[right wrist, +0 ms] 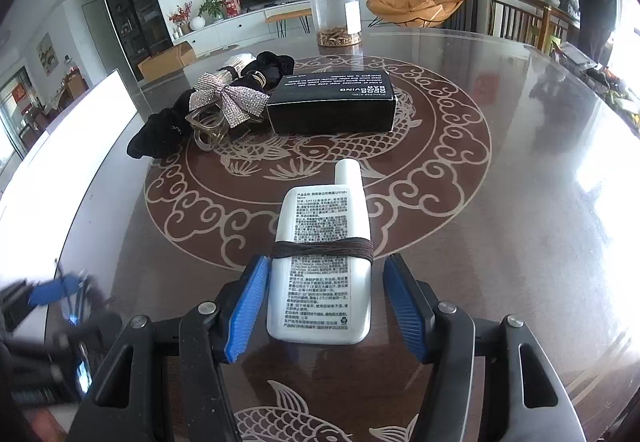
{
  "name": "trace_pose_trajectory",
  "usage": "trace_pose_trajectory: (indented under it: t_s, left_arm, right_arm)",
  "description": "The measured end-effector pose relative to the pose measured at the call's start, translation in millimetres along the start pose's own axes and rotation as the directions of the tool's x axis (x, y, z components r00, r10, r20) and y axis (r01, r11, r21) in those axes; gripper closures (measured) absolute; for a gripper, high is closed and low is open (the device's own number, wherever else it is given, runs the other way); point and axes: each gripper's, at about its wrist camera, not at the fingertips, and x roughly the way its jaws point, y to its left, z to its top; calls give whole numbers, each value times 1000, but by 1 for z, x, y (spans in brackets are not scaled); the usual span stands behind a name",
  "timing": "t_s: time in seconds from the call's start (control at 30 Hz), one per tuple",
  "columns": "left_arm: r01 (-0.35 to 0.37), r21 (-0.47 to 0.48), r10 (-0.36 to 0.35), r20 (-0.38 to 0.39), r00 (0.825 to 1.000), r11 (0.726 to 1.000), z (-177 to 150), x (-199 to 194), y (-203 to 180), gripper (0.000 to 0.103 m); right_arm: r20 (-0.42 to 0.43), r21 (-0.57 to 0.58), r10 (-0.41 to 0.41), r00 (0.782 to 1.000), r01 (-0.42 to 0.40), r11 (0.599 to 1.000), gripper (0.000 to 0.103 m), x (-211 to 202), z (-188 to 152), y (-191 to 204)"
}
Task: Organize objects
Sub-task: 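Close the left gripper on the glasses bridge and lift while the right gripper holds the bottle, then carry the glasses into the bin with the left gripper while the right drops the bottle there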
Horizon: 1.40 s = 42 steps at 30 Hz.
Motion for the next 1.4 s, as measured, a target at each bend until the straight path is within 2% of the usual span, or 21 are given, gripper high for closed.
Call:
trace_pose_trajectory:
  t_s: [0.13,0.17,0.2,0.27,0.3,0.33,0.37,0.4,0.43,0.47,0.57,0.63,0.7,0.8,0.9,1.0,1.1,1.17,1.23,1.3,1.4]
  left_arm:
    - [-41,44,42,-16,999,998,-13,-10,-4,26]
    - [-54,65,56,-25,998,996,-19,-11,-6,18]
    - [-82,90,85,-30,996,993,-25,-12,-9,13]
    - [-161,151,168,-36,985,975,-38,-11,-16,13]
    - [-170,161,177,-28,984,972,-41,-11,-17,20]
    - [-145,144,147,1,989,979,-44,-15,-14,34]
    - [-116,124,115,14,993,986,-43,-19,-9,68]
    - [-110,115,109,16,994,987,-41,-20,-8,76]
    - [-104,114,103,16,995,988,-41,-20,-6,76]
    - [-91,102,88,26,996,991,-41,-20,-4,77]
    - [-36,69,32,55,998,997,-44,-31,-1,77]
    - [0,62,-6,98,995,998,-45,-47,-2,77]
    - [24,65,-34,149,988,998,-44,-70,-3,77]
    - [61,45,-69,216,974,997,-39,-102,4,77]
    - [78,-4,-74,287,955,997,-32,-140,27,77]
    - [42,-79,-11,356,934,996,-28,-178,68,77]
    - [-74,-183,140,380,914,980,-32,-206,124,77]
    - [-137,-246,220,356,908,960,-38,-211,155,77]
    - [-173,-324,273,294,916,930,-48,-208,193,77]
    - [-236,-373,321,186,928,897,-54,-193,222,74]
    - [-314,-414,379,84,922,855,-61,-175,245,71]
  right_arm:
    - [-2,-11,-4,1000,4,1000,39,1,0,2]
    - [-4,-15,-6,1000,6,1000,39,1,0,3]
    - [-5,-19,-8,1000,8,1000,38,1,0,4]
    - [-8,-26,-10,1000,9,1000,37,2,0,5]
    - [-11,-30,-9,1000,8,1000,35,3,0,7]
    - [-18,-41,-6,1000,5,999,31,4,1,9]
    - [-29,-55,-6,1000,5,998,26,6,3,11]
    - [-43,-83,-24,999,20,996,26,9,5,14]
    - [-58,-118,-46,997,39,992,30,12,7,17]
    - [-64,-145,-42,997,32,989,49,12,9,19]
    - [-106,-142,20,994,-36,989,49,8,16,15]
    - [-107,-63,106,989,-114,992,49,-3,15,3]
    - [-90,52,238,967,-234,971,49,-16,14,-10]
    - [-40,154,396,917,-386,909,49,-43,14,-14]
    - [-14,154,468,883,-461,874,49,-65,22,6]
    - [0,91,548,836,-546,833,49,-93,37,51]
    - [-14,-5,640,768,-640,768,49,-116,54,117]
    - [-55,-71,692,720,-694,716,49,-125,60,168]
    - [-124,-131,727,675,-737,663,49,-126,60,221]
    - [-187,-190,716,672,-740,645,49,-121,54,268]
    - [-285,-220,682,674,-738,638,44,-104,38,311]
